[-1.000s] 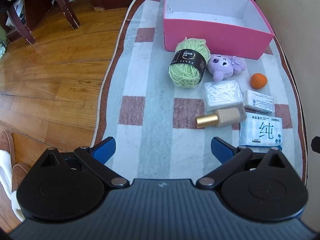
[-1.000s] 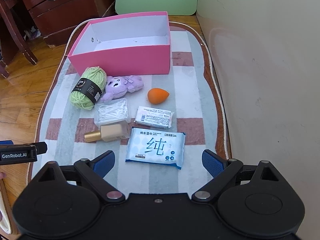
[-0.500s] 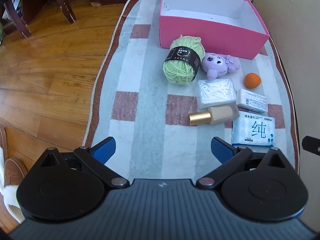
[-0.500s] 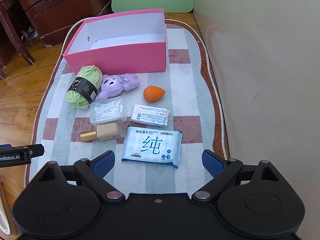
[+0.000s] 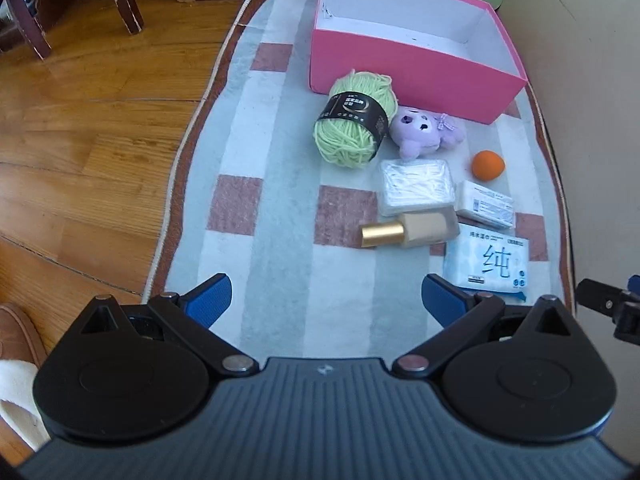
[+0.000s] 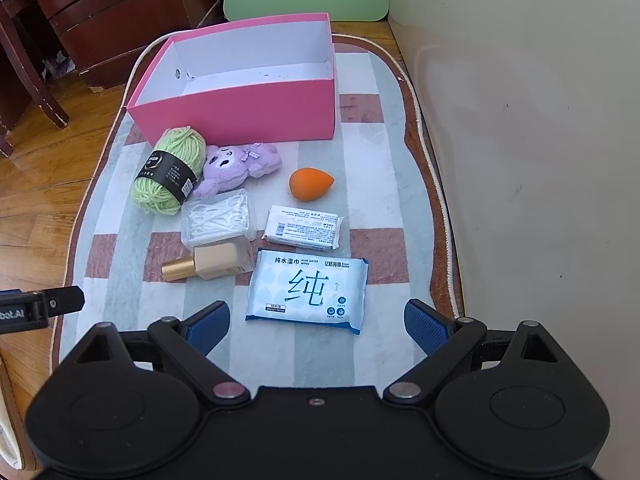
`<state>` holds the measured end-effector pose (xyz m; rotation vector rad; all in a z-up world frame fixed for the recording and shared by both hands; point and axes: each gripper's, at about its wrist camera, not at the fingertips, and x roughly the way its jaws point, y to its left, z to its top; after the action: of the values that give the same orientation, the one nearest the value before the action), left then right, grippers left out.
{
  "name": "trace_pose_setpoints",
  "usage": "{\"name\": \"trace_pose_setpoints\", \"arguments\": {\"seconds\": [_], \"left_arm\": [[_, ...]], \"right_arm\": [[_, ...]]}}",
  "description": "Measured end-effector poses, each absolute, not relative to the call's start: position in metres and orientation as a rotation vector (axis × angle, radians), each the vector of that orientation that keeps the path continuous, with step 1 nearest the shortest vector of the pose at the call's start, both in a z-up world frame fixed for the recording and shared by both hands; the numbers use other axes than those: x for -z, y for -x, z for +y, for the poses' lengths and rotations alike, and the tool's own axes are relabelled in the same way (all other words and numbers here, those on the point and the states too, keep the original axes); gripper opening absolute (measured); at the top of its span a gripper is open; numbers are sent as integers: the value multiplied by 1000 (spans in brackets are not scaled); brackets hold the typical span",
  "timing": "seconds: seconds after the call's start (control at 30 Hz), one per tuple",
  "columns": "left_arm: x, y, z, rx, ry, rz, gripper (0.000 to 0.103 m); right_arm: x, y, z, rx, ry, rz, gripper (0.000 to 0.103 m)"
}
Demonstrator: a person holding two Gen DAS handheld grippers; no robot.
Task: Organize objects
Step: 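Move the left tool toward the wet-wipes pack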
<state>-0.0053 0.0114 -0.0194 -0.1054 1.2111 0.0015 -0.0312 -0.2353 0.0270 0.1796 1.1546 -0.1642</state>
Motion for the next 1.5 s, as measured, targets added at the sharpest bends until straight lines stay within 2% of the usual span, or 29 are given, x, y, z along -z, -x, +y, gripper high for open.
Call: {"name": "trace_pose_setpoints", "arguments": {"seconds": [0.33, 0.67, 0.97, 1.5], "left_arm": [[11, 8, 8, -1, 46, 1180, 101], [-1, 12, 2, -44, -55, 1063, 102], [10, 14, -1, -65, -125, 1069, 102], [-3, 19, 1, 41, -6, 1068, 100]], "right_arm": [[-26, 31, -234, 164, -174, 1157, 96], [-27, 30, -233, 166, -170, 1161, 96], [-27, 30, -230, 160, -163, 1166, 96], [-28, 31, -229, 160, -154, 1167, 96]]}}
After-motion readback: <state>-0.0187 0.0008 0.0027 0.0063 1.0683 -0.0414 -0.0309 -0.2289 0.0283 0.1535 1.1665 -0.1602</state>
